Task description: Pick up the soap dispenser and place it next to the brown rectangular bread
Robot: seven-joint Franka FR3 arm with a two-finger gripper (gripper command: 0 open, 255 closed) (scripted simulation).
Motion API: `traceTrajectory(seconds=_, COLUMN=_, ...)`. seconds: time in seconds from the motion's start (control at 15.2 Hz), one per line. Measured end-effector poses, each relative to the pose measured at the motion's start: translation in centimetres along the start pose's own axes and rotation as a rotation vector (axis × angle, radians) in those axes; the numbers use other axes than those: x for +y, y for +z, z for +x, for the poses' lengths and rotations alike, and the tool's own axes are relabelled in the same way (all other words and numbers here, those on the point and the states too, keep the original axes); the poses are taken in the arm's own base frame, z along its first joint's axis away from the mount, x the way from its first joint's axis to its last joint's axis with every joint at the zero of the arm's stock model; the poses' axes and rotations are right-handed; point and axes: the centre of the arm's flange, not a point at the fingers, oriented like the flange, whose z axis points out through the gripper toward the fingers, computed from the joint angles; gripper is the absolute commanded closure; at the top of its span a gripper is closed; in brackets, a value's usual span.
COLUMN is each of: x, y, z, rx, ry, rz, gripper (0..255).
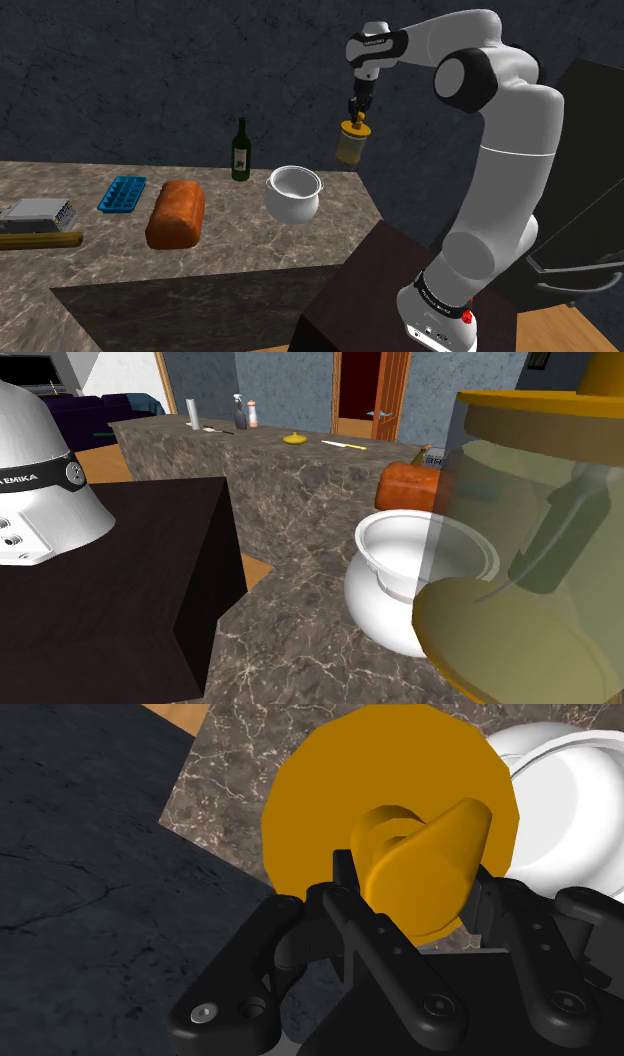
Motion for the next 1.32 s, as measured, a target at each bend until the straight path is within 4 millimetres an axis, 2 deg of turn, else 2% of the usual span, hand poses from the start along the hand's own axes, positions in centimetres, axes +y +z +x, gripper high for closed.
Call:
traceTrajectory(seconds=0.26, x=0.1, y=-2.0, z=-0.2, rx=0.000, ry=0.000, rz=0.000, gripper=255)
traceTrajectory(seconds=0.46, x=-2.4, y=-2.5, z=0.1, rx=0.000, ry=0.000, rz=0.000, gripper=255)
traceTrajectory(seconds=1.32, x=-19.6, y=-3.6, z=1.8, rx=0.000, ry=-0.001, rz=0.000, gripper=255)
